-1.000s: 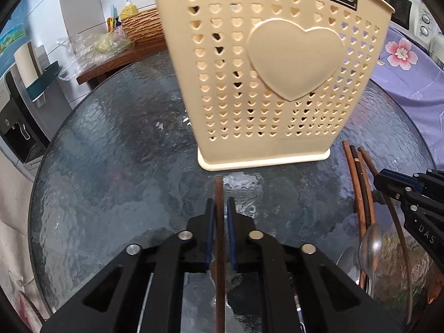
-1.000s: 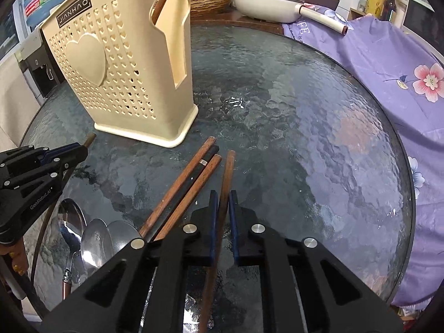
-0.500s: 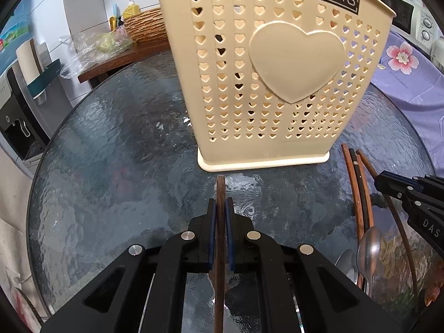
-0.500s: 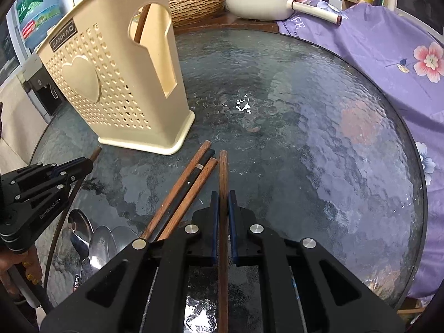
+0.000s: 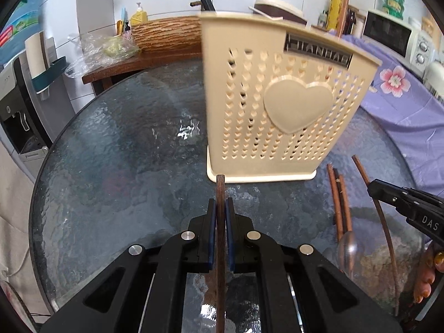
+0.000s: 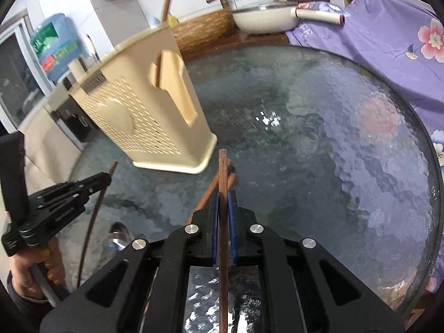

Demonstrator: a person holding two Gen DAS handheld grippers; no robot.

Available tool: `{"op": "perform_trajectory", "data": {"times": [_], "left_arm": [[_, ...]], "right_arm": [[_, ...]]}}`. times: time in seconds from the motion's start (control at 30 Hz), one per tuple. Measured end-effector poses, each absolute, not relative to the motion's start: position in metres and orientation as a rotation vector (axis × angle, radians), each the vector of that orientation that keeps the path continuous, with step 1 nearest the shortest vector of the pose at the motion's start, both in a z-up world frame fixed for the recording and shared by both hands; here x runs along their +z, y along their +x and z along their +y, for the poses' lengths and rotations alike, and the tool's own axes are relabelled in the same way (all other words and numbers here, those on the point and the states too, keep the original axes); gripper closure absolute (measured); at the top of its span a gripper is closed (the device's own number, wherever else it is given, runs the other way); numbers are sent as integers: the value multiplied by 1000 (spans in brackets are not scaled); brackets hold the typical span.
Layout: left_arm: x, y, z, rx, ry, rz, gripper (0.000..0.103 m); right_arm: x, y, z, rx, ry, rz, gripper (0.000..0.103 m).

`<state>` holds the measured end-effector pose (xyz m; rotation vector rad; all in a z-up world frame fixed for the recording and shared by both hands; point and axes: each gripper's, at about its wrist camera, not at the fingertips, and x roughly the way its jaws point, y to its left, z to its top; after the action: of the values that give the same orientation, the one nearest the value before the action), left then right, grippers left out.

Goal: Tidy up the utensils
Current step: 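Lift both held chopsticks upright and carry them over the utensil holder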

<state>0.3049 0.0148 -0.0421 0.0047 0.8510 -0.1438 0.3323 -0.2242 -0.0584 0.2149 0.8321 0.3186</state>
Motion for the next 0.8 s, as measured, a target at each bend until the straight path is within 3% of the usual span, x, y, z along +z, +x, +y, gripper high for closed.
{"op": "perform_trajectory", "data": {"times": [0.8], "left_arm": [[49, 240, 23, -252, -92, 625, 97]], "right_arm": [[28, 262, -235, 463, 227, 574, 96]]}}
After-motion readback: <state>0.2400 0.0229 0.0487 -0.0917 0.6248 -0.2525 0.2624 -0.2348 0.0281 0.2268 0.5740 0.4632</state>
